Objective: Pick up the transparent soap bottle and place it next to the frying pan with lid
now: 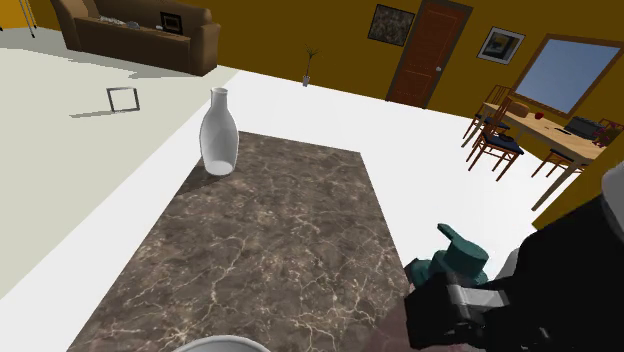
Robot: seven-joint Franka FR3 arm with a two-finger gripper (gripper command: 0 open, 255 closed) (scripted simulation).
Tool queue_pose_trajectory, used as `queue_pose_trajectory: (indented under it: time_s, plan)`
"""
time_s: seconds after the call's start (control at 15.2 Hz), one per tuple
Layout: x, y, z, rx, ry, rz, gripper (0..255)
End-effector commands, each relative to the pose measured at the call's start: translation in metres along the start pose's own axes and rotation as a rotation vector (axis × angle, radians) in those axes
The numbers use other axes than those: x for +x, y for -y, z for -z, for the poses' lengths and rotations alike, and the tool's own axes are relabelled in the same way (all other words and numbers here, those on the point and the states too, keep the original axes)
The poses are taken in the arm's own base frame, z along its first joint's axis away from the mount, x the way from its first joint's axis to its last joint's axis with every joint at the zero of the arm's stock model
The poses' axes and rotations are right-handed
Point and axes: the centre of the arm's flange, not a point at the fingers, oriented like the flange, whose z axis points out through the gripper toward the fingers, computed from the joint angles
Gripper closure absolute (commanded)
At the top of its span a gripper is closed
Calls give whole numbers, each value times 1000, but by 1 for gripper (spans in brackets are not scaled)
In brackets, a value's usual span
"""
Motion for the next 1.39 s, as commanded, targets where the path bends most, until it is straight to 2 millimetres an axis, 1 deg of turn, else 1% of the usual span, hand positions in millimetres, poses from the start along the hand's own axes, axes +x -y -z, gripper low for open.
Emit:
queue_pose_trajectory:
  time_s: [0.0,0.59,0.66,1.32]
  plan:
    - [-24,-7,5,0,0,-1,255]
    - [-135,-38,31,0,0,-1,255]
    - [-144,-40,33,0,0,-1,255]
    - [-156,-40,-18,-1,0,-1,255]
